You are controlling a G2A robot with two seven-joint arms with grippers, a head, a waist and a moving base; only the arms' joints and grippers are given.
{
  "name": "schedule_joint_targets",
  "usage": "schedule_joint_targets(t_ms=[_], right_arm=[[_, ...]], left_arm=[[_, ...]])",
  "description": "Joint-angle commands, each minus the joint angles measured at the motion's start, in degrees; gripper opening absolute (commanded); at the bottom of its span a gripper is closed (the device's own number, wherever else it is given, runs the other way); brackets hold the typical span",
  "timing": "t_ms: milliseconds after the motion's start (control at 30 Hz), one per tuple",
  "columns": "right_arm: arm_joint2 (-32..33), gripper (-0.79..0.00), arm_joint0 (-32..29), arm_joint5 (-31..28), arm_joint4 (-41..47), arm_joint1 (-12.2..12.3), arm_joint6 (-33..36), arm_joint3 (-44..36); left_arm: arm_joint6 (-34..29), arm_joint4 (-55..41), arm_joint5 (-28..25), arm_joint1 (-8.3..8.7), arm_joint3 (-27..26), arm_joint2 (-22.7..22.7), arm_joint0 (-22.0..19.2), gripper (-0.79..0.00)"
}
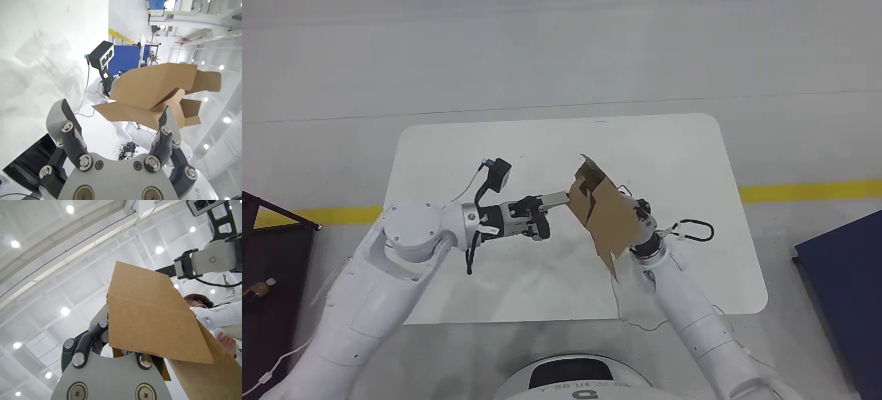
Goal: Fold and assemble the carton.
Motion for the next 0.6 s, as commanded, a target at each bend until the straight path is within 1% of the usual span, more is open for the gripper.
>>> schedule_joint_targets(t_ms=[0, 133, 200, 300, 467, 567], right_arm=[[0.10, -0.785, 0.17, -0.06, -0.04, -0.03, -0.14, 0.22], [0.16, -0.785, 0.77, -0.56, -0.74, -0.11, -0.73, 1.01], [0.01, -0.785, 1.13, -0.59, -0.82, -0.20, -0.80, 1.38], [-0.28, -0.785, 1.54, -0.59, -0.83, -0.35, -0.77, 1.74], [-0.59, -0.785, 1.85, -0.55, -0.70, -0.57, -0.51, 1.83], [-0.62, -0.785, 1.75, -0.60, -0.70, -0.64, -0.32, 1.66]], left_arm=[[-0.03, -0.20, -0.52, 0.12, -0.44, -0.64, 0.51, 0.000], [1.62, -2.11, -1.81, 0.05, -2.30, -1.59, 1.44, 0.000], [2.99, -2.40, -1.66, -0.12, -3.39, -1.14, 1.39, 0.000], [5.09, -0.77, 0.05, -0.42, -3.71, 0.44, 0.35, 0.000], [8.29, -2.84, 2.99, -1.31, -1.33, 2.83, -1.81, 0.000], [8.84, -3.06, 4.81, -1.78, 0.31, 4.67, -3.25, 0.000]])
